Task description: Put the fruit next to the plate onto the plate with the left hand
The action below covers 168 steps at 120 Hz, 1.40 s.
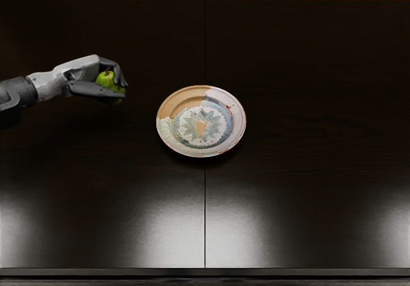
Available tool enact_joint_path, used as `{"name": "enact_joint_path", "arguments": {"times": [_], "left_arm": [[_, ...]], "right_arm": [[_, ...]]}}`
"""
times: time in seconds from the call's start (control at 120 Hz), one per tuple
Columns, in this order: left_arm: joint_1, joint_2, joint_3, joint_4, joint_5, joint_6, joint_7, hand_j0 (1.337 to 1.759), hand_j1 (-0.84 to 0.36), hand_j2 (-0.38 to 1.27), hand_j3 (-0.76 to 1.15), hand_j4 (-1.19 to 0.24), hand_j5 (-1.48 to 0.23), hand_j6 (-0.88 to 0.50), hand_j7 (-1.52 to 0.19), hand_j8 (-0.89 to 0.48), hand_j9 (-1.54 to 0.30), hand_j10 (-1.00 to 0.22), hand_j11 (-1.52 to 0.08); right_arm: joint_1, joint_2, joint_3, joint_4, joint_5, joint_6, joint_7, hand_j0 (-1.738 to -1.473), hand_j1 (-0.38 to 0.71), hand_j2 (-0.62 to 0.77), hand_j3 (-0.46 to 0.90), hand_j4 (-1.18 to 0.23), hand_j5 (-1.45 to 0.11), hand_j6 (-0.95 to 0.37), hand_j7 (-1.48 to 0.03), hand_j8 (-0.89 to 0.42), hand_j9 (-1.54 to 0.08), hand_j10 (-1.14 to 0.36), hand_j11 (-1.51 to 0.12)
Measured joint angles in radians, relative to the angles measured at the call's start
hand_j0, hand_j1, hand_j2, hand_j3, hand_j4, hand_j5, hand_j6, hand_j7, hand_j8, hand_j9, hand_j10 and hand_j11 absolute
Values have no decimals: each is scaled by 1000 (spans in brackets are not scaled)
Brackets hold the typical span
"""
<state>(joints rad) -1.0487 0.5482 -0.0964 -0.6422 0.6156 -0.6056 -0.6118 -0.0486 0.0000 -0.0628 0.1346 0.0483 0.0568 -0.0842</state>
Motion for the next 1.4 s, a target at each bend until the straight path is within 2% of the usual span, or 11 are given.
{"name": "enact_joint_path", "arguments": {"times": [0.333,0.408,0.717,0.85,1.258,1.4], "left_arm": [[-34,-6,2,-153,-25,1,1,1634,-440,125,-1,-839,-1203,-549,-1213,-258,-1212,-242,-1215],[-37,-39,3,-185,-27,1,1,1634,-441,123,-1,-841,-1198,-553,-1213,-259,-1215,-235,-1211],[-69,-127,7,-233,-29,2,1,1634,-431,110,-1,-851,-1178,-575,-1200,-273,-1215,-256,-1208],[-91,-184,22,-195,-20,2,1,1633,-437,125,-1,-855,-1170,-579,-1190,-273,-1209,-256,-1211],[-103,-322,57,23,65,1,1,1632,-441,145,-1,-860,-1160,-586,-1182,-273,-1208,-253,-1216],[-103,-341,68,58,87,2,1,1632,-445,153,-1,-862,-1156,-571,-1181,-271,-1209,-253,-1218]], "right_arm": [[0,0,0,0,0,0,0,-1658,-320,-4,0,-24,-31,-24,-31,-24,-31,-23,-31],[0,0,0,0,0,0,0,-1658,-320,-4,0,-24,-31,-24,-31,-24,-31,-23,-31],[0,0,0,0,0,0,0,-1658,-320,-4,0,-24,-31,-24,-31,-24,-31,-23,-31],[0,0,0,0,0,0,0,-1658,-320,-4,0,-24,-31,-24,-31,-24,-31,-23,-31],[0,0,0,0,-1,0,0,-1658,-320,-4,0,-24,-31,-24,-31,-24,-31,-23,-31],[0,0,0,0,-1,0,0,-1658,-320,-4,0,-24,-31,-24,-31,-24,-31,-23,-31]]}}
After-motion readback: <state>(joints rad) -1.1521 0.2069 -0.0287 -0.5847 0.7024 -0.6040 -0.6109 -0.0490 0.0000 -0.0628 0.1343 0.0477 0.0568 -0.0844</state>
